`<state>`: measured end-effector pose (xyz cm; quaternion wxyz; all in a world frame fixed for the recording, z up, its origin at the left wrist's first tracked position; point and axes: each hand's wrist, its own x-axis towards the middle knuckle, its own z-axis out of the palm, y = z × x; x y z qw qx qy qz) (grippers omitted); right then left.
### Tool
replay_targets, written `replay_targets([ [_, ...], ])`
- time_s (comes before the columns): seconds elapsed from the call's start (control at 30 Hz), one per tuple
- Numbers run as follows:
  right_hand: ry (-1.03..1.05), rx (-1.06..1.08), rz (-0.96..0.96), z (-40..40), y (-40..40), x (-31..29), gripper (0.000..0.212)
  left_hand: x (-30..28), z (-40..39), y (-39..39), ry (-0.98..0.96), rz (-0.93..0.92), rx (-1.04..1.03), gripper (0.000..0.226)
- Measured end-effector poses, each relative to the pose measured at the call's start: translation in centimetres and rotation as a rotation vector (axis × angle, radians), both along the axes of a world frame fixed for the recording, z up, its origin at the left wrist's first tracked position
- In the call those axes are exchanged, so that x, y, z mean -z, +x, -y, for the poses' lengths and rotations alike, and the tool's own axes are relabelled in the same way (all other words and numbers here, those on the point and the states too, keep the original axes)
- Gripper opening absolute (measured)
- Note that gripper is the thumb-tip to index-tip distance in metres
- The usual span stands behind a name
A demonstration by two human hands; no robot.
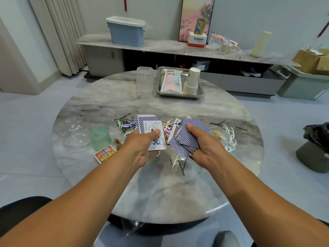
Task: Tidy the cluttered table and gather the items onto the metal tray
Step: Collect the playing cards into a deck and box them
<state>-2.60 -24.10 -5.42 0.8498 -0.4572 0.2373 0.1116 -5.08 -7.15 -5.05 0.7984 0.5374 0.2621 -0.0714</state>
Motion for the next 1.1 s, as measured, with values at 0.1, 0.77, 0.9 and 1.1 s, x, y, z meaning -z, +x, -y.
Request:
replay_targets([
  [0.1,-0.023,0.043,0.017,0.1,0.1,0.0,0.04,0.5,-0.3,0.3,0.18,0.029,-0.033,0.028],
  [0.77,0.1,-0.005,0.068,-0.3,0.1,-0.7,0.036,0.1,0.3,0.7,0.144,0.064,0.187,0.025],
  [0.9,0.08,-0.044,0.052,-0.3,-0.2,-0.7,0.033,0.3,0.0,0.7,0.069,0.063,0.109,0.017],
  [1.1,0.084,-0.075,0.037,-0.6,-0.4,-0.7,0.036,0.3,-0.5,1.0,-0.048,0.052,-0.034,0.018],
])
